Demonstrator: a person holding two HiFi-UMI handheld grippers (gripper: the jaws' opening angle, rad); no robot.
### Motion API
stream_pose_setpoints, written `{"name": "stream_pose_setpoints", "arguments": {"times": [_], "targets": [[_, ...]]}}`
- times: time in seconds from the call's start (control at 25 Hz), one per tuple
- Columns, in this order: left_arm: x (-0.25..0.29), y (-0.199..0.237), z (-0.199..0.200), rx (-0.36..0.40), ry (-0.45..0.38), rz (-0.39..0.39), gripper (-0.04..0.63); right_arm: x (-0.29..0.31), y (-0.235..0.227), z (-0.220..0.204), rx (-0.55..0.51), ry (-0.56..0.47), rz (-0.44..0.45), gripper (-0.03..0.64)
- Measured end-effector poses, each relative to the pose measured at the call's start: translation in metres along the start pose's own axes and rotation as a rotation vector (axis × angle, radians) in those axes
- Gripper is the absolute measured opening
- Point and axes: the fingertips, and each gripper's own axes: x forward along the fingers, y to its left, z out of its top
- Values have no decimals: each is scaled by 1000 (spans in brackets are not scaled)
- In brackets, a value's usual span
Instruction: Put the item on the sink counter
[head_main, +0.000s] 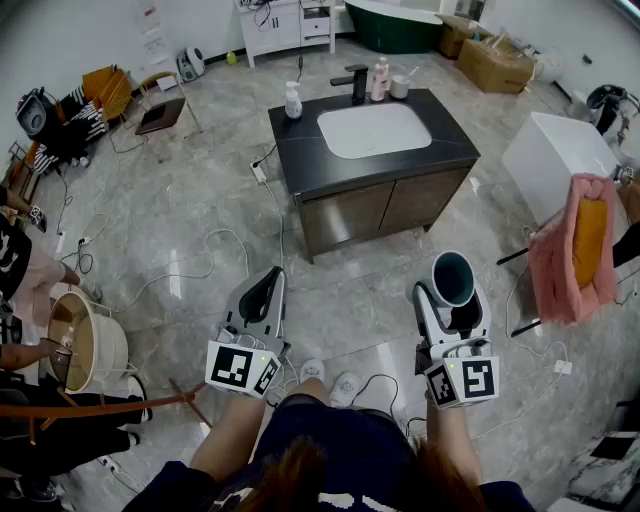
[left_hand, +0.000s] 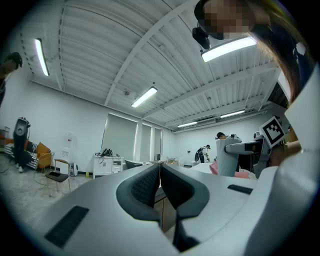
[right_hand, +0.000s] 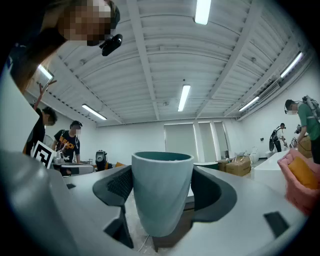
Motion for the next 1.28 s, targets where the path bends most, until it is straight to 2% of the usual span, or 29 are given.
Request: {"name": "stream_pose_setpoints", "arguments": {"times": [0.36, 0.64, 0.92, 1.28], "targets": [[2, 0, 1, 17, 7, 10, 23, -2, 0, 13, 32, -33, 50, 373], [12, 6, -6, 5, 33, 22, 23, 11, -17, 14, 46, -29, 39, 373], [79, 40, -10, 7, 13, -31, 23, 71, -32, 11, 44, -41, 3, 373], [206, 140, 1, 11, -21, -121, 23, 219, -39, 13, 18, -73, -56, 373]]}}
